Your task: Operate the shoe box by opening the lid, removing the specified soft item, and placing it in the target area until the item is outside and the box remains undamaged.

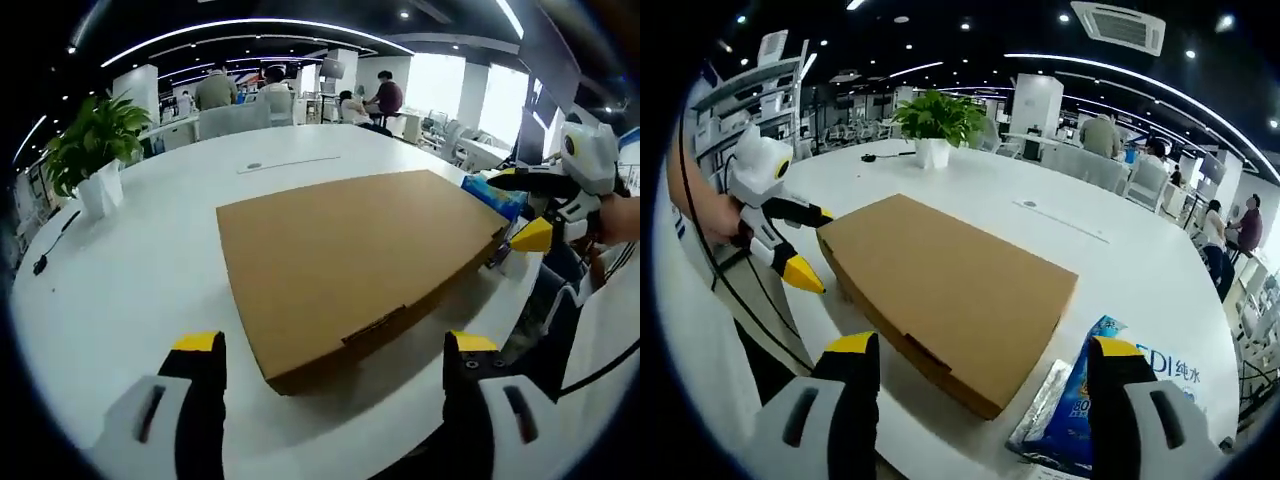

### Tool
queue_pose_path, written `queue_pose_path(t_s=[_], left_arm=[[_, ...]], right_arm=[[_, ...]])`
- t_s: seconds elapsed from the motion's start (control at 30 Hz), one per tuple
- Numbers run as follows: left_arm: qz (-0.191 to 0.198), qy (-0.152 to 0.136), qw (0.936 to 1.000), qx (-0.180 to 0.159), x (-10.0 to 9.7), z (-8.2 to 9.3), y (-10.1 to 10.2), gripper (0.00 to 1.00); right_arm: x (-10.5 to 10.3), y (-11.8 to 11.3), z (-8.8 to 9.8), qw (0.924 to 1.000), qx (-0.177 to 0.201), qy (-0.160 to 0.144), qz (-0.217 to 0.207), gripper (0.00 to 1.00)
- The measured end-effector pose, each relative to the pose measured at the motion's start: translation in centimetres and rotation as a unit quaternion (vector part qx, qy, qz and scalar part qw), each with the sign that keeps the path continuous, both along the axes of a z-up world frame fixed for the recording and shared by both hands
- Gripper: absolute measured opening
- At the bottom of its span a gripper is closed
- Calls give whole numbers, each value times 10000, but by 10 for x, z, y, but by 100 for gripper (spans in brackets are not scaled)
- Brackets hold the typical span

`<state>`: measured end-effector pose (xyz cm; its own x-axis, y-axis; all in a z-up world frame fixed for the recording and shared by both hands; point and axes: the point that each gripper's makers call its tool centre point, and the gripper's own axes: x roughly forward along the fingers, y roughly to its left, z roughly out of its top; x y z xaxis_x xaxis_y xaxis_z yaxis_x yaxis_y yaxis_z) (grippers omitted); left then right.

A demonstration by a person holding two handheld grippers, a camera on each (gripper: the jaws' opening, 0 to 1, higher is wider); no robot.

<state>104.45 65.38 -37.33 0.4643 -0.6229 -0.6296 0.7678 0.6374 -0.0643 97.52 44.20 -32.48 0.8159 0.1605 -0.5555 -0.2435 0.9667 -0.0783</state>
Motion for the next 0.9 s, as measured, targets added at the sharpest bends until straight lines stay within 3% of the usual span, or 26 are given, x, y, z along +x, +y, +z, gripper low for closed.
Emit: queue_pose_path(t_s=[0.13,0.23,0.63,0.9], left_arm=[[-2,-7,10000,-65,-2,2,-6,90],[66,27,10000,3,0,0,-5,91],[36,-9,10000,59,8,1,-6,80],[103,-4,9998,156,9,-1,-5,77]], right_arm=[[2,0,1,9996,-63,-281,27,83],[0,1,-7,9999,-60,-107,55,84],[15,10,-19,9994,-119,48,319,81],[14,14,-23,9987,-176,141,458,79]])
